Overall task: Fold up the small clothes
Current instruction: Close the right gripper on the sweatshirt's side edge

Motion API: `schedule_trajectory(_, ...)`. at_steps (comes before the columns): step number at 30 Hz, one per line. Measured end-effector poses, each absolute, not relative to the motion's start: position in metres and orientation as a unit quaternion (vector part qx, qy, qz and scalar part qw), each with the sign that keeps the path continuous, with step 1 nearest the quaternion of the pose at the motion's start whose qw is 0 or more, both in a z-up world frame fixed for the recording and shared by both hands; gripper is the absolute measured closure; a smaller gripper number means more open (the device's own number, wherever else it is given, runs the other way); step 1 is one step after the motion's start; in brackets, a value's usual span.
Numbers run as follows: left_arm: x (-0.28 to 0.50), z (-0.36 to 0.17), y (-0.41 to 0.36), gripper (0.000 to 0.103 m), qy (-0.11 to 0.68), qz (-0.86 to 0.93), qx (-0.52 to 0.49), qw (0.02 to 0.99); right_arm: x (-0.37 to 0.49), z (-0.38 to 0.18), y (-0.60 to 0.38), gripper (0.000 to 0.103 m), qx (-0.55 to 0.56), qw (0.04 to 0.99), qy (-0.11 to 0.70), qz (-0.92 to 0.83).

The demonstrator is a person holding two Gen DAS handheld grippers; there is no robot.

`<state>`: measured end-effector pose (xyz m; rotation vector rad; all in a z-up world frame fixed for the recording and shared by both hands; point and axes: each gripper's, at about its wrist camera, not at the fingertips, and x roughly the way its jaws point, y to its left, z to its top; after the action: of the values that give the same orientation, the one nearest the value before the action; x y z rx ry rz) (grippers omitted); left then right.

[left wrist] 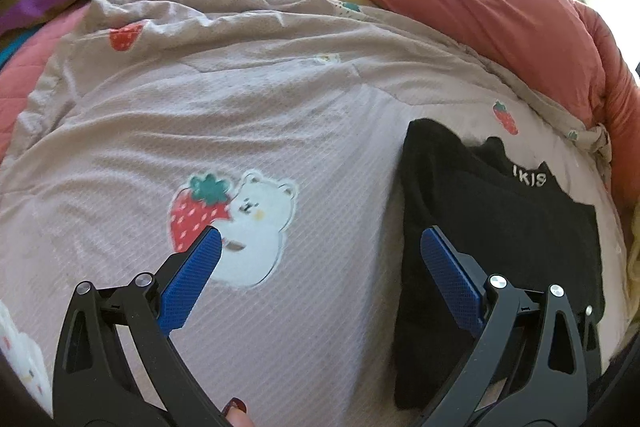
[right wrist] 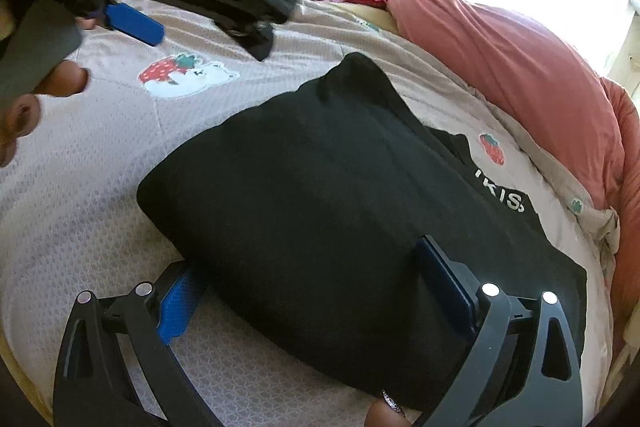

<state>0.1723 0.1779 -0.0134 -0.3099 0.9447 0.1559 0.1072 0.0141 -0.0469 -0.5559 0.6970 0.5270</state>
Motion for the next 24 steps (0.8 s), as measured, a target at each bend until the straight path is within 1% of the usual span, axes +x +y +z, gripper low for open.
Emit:
schedule_trajectory(1,0.176,-0.014,0.178,0.010,0.454,0.071,-0.153,0.875,0.107,-0.045,0.013,0.012,-0.262,0.871,0.329,0.255)
schedule_trajectory(2,0.182,-0.015,0.178,0.010,0.458,0.064,-0.159,0.872,0.106,-0.044,0.012,0.020,-0.257,0.872,0.327,0.259)
schedule_trajectory(4,0.190,-0.017,0.179,0.010,0.465,0.056,-0.167,0.868,0.105,-0.038,0.008,0.030,-0.243,0.875,0.320,0.270)
schedule_trajectory(5,0.195,-0.018,0.178,0.010,0.469,0.049,-0.175,0.864,0.104,-0.036,0.006,0.047,-0.238,0.876,0.316,0.276)
schedule_trajectory(6,0.199,-0.018,0.178,0.010,0.472,0.042,-0.180,0.862,0.104,-0.034,0.003,0.061,-0.230,0.876,0.314,0.287)
schedule_trajectory(7,0.202,-0.019,0.177,0.010,0.475,0.035,-0.186,0.860,0.104,-0.032,0.001,0.066,-0.224,0.876,0.312,0.291)
schedule_trajectory(8,0.207,-0.019,0.176,0.010,0.478,0.026,-0.193,0.857,0.104,-0.030,-0.002,0.079,-0.219,0.877,0.309,0.295)
schedule_trajectory(9,0.210,-0.020,0.174,0.010,0.482,0.020,-0.197,0.854,0.104,-0.028,-0.004,0.084,-0.212,0.878,0.307,0.300)
schedule_trajectory(10,0.215,-0.021,0.171,0.010,0.486,0.008,-0.205,0.850,0.103,-0.026,-0.008,0.086,-0.202,0.880,0.305,0.303)
schedule_trajectory(11,0.217,-0.021,0.170,0.010,0.488,0.001,-0.210,0.847,0.103,-0.024,-0.010,0.093,-0.194,0.882,0.302,0.306)
schedule_trajectory(12,0.222,-0.023,0.166,0.010,0.494,-0.010,-0.215,0.842,0.103,-0.022,-0.013,0.096,-0.185,0.882,0.300,0.312)
schedule_trajectory(20,0.242,-0.046,0.151,0.010,0.526,-0.052,-0.247,0.812,0.095,-0.014,-0.021,0.096,-0.164,0.889,0.288,0.317)
schedule_trajectory(24,0.246,-0.055,0.150,0.010,0.530,-0.057,-0.261,0.805,0.095,-0.011,-0.027,0.096,-0.154,0.889,0.290,0.318)
